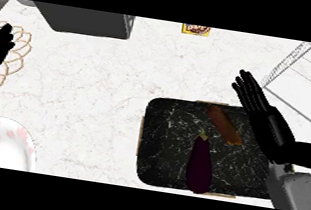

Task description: Pick the sweet potato from the tray and place it in the tiered shelf

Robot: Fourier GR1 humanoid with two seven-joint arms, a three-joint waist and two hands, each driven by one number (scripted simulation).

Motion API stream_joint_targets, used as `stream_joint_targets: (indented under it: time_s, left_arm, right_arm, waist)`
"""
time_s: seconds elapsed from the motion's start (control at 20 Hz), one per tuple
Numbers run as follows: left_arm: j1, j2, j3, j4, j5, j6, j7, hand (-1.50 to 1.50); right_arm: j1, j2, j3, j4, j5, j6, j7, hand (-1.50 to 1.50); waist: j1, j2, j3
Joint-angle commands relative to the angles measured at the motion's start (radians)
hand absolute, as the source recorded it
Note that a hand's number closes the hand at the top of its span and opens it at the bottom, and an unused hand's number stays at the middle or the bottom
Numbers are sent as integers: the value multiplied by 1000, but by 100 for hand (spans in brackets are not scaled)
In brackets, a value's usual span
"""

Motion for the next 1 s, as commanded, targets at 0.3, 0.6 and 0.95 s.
stream_joint_targets:
  time_s: [0.3,0.6,0.95]
  left_arm:
    - [-14,-193,-128,-65,12,-3,-16,0]
    - [-8,-258,-190,-77,4,-3,-4,0]
    - [3,-327,-204,-71,-56,23,4,0]
  right_arm:
    - [-79,152,-97,26,-193,-47,123,-150]
    - [-163,-234,-121,129,525,-401,-8,-150]
    - [-124,-162,-234,209,351,-258,-307,-150]
  waist:
    - [11,33,12]
    - [20,7,-11]
    - [27,-1,-11]
